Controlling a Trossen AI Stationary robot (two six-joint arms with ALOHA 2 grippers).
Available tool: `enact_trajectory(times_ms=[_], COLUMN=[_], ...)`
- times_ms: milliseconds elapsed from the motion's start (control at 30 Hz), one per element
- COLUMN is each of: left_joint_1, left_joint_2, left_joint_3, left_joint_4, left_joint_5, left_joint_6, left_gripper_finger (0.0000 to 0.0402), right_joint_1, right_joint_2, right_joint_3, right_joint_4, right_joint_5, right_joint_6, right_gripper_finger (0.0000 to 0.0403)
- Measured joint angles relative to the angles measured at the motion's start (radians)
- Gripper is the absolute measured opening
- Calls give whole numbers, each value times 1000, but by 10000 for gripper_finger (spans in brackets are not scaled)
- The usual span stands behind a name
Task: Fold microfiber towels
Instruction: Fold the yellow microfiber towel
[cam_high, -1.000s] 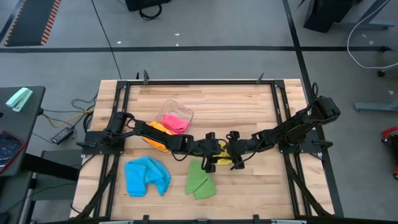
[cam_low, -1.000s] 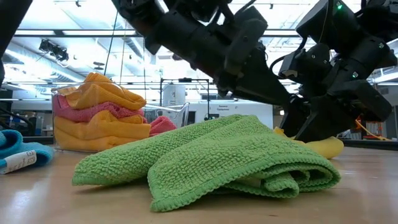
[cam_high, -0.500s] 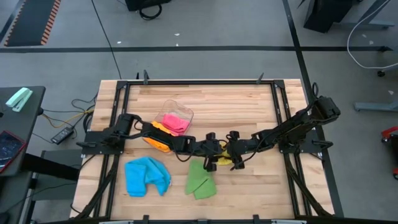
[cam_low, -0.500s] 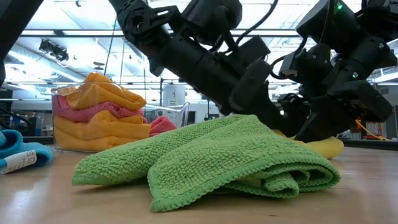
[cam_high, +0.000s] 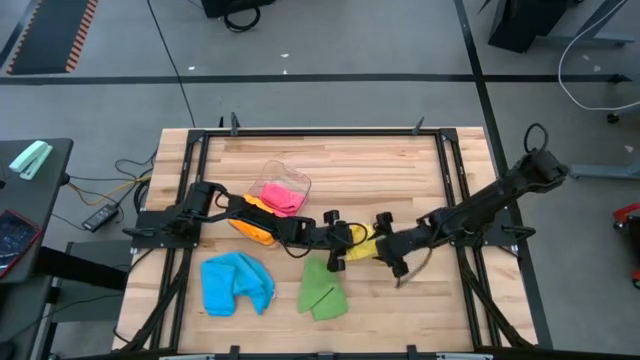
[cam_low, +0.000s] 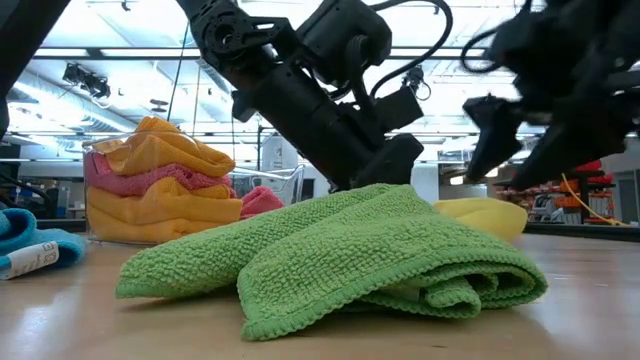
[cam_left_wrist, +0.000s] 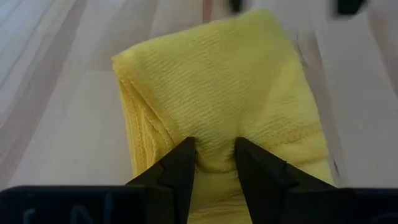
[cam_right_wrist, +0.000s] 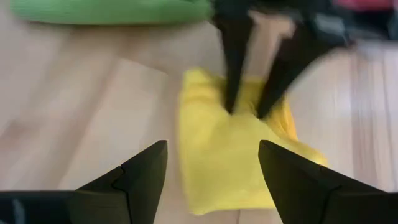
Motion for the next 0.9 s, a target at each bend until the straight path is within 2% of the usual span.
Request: enact_trajectory(times_ms=[200, 333, 433, 633, 767, 900], left_joint_1=[-2, -2, -2, -1, 0, 0], left_joint_2=[-11, -20, -22, -24, -24, -24], left_joint_3=[1, 0, 0, 0, 0, 0], left_joint_4=[-62, -88, -92, -116, -121, -122], left_joint_5=[-1, 0, 0, 2, 3, 3], left_joint_6=[6, 7, 15, 15, 16, 16], left_gripper_finger=[119, 115, 115, 113, 110, 113], right_joint_1=[121, 157, 162, 152, 155, 155], right_joint_2=[27, 84, 118, 216, 284, 342], right_joint_3=[-22, -48, -48, -34, -1, 10], right_joint_4=[62, 108, 142, 195, 195, 211], right_joint_5=[128, 137, 180, 236, 380, 466], right_joint_6=[-129, -146, -167, -331, -421, -533], right_gripper_finger=[253, 257, 267, 286, 294, 294])
